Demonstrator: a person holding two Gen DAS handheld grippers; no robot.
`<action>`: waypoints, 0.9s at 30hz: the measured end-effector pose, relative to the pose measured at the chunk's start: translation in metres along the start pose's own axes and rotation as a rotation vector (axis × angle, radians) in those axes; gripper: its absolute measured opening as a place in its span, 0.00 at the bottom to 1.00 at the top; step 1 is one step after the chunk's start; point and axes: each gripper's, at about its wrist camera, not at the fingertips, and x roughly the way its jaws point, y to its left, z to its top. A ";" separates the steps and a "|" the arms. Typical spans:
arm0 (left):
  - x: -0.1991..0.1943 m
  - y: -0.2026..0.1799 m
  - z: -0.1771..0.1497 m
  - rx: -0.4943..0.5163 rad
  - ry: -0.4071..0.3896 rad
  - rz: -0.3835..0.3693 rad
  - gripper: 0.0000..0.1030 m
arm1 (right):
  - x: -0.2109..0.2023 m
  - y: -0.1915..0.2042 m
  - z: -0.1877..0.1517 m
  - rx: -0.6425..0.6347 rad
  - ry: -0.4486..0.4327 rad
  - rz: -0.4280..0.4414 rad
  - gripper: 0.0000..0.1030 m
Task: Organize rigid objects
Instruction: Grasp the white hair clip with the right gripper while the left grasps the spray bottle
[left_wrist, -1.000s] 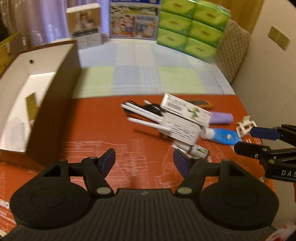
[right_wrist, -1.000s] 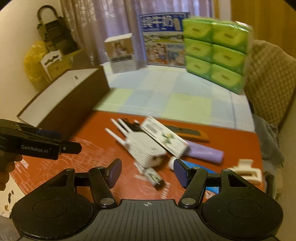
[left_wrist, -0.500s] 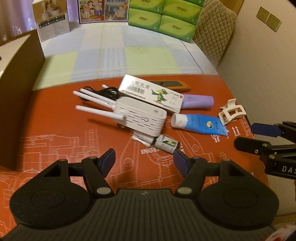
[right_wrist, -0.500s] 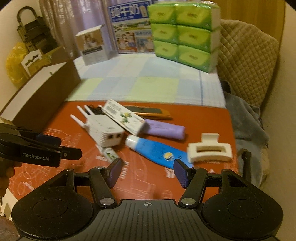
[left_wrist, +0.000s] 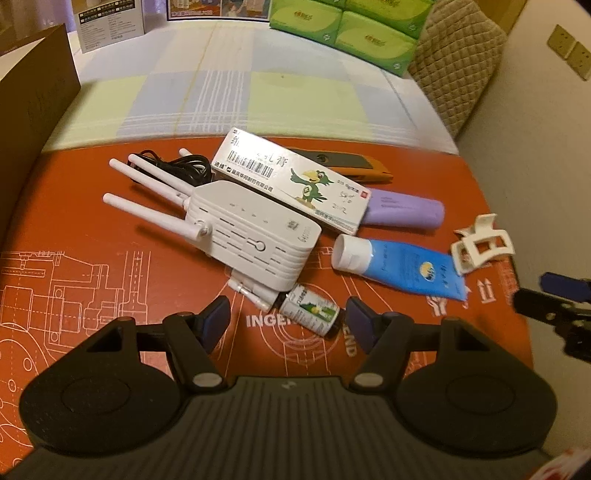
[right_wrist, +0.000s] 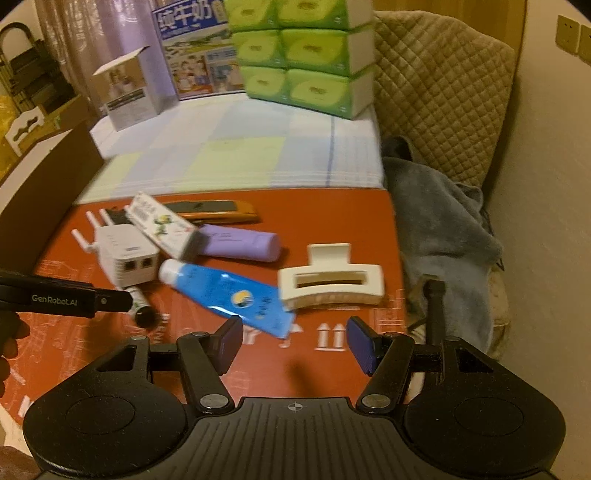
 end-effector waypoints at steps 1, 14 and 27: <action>0.003 -0.002 0.001 0.002 -0.004 0.016 0.64 | 0.001 -0.005 0.001 0.005 0.001 -0.003 0.57; 0.025 0.001 -0.007 0.010 -0.019 0.148 0.38 | 0.018 -0.045 0.013 0.075 -0.017 0.031 0.58; 0.008 0.043 -0.023 -0.060 -0.050 0.225 0.22 | 0.051 -0.047 0.026 0.049 0.014 0.095 0.85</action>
